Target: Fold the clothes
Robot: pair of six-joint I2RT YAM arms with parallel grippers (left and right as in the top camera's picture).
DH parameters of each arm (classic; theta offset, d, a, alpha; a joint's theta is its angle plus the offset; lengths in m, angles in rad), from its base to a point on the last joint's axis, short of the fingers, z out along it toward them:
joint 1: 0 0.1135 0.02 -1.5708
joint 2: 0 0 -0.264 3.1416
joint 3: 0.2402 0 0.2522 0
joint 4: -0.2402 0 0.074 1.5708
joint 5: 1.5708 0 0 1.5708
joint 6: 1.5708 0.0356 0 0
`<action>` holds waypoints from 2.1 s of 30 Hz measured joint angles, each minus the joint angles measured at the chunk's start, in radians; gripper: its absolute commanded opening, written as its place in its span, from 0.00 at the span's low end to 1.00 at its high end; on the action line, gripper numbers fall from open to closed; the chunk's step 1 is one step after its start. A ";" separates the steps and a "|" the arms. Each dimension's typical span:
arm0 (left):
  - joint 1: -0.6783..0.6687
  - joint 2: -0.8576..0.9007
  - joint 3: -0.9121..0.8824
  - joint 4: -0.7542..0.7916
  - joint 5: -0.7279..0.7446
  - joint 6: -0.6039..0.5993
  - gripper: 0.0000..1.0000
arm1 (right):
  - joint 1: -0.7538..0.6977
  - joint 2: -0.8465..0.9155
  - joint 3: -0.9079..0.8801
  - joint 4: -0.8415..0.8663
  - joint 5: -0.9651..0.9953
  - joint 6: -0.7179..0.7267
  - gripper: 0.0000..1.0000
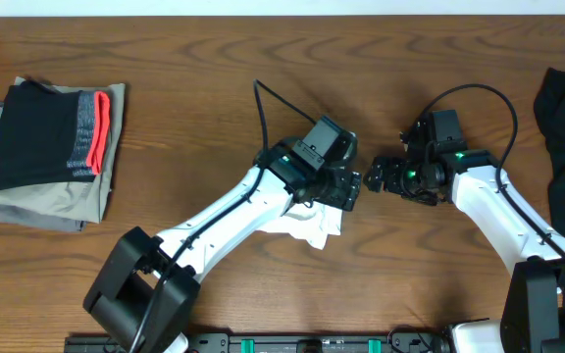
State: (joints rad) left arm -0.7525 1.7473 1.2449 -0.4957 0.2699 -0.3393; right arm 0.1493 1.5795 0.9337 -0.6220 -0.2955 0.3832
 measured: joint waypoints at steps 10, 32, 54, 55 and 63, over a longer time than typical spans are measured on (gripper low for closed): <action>-0.013 0.000 0.000 0.000 -0.071 0.000 0.77 | -0.112 0.000 0.000 0.000 0.003 0.000 0.93; -0.084 -0.003 0.132 -0.051 0.005 0.104 0.77 | -0.345 0.000 0.000 -0.006 -0.036 -0.062 0.91; 0.669 -0.367 0.209 -0.503 -0.174 -0.024 0.98 | 0.132 0.000 0.247 0.005 -0.044 -0.201 0.87; 0.684 -0.364 0.207 -0.515 -0.173 -0.027 0.98 | 0.182 0.000 0.256 0.003 -0.011 -0.206 0.87; 0.775 -0.359 0.189 -0.571 -0.173 -0.028 0.98 | 0.397 0.004 0.263 -0.120 0.144 -0.146 0.64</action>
State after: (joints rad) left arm 0.0227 1.3880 1.4342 -1.0668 0.0967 -0.3676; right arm 0.5465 1.5833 1.1969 -0.7418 -0.1513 0.2371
